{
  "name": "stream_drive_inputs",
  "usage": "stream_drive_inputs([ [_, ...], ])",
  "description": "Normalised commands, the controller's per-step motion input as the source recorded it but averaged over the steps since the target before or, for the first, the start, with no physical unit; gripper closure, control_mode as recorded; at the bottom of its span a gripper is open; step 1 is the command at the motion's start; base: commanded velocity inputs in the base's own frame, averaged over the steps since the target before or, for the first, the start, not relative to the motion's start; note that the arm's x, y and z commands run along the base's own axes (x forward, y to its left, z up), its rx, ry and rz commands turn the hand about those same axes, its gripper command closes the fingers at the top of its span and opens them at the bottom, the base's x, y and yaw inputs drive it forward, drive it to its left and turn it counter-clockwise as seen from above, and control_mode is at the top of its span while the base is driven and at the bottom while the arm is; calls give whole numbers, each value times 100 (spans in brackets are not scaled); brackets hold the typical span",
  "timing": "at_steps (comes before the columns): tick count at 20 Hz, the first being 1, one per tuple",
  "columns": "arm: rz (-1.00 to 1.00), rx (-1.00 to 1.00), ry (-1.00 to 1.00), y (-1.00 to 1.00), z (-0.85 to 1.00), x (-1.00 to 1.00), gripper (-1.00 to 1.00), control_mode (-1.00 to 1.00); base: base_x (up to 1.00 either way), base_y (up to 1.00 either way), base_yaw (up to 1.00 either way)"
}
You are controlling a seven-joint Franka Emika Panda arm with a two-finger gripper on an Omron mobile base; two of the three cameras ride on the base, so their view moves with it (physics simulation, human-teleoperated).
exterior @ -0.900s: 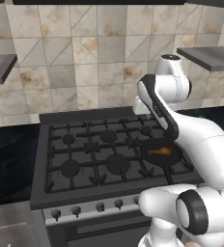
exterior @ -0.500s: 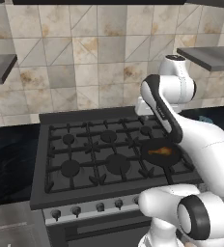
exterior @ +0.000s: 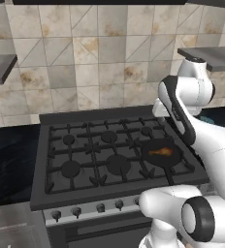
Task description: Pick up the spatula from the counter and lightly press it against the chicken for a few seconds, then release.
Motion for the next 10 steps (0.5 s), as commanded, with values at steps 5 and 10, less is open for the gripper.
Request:
stream_drive_inputs([
  [5, -13, 0, 9, -65, 0, 0, -100, -100, 0, 0, 0],
  [10, -13, 0, 11, -61, 0, 1, -100, -100, 0, 0, 0],
])
